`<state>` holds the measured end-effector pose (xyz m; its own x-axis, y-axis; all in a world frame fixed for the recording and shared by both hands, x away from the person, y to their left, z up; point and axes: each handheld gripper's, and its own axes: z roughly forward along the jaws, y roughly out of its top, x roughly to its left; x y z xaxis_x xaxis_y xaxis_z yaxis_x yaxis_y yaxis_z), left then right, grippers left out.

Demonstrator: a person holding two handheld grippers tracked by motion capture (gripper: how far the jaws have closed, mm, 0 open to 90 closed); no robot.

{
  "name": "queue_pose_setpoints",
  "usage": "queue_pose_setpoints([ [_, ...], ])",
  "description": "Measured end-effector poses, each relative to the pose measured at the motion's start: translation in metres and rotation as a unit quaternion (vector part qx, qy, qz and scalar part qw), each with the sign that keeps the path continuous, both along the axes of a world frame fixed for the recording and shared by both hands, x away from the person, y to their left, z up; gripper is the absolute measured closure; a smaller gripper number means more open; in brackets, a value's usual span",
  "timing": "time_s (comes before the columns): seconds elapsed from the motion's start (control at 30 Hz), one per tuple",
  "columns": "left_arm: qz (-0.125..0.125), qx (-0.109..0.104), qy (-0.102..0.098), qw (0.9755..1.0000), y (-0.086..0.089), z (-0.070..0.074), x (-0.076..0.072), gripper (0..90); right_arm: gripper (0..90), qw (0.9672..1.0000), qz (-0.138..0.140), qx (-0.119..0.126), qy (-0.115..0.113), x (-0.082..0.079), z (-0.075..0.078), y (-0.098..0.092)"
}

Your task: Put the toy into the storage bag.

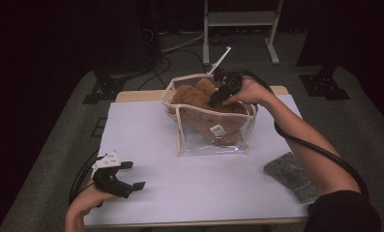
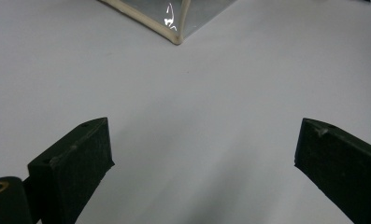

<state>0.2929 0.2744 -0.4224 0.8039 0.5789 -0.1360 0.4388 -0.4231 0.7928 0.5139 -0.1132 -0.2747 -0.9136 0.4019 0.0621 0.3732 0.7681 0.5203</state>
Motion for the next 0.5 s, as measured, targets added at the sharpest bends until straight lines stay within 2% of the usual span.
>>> queue_pose_setpoints([
  [0.33,-0.004,0.003,-0.002,1.0,-0.003,0.0,0.001,3.3,52.0,0.9992,-0.006,0.038,-0.009,-0.009,0.021,-0.017],
  [0.5,-0.003,0.005,-0.002,1.0,-0.004,0.0,0.001,3.2,51.1,0.9983,-0.003,0.055,-0.019,-0.014,0.029,-0.026],
])
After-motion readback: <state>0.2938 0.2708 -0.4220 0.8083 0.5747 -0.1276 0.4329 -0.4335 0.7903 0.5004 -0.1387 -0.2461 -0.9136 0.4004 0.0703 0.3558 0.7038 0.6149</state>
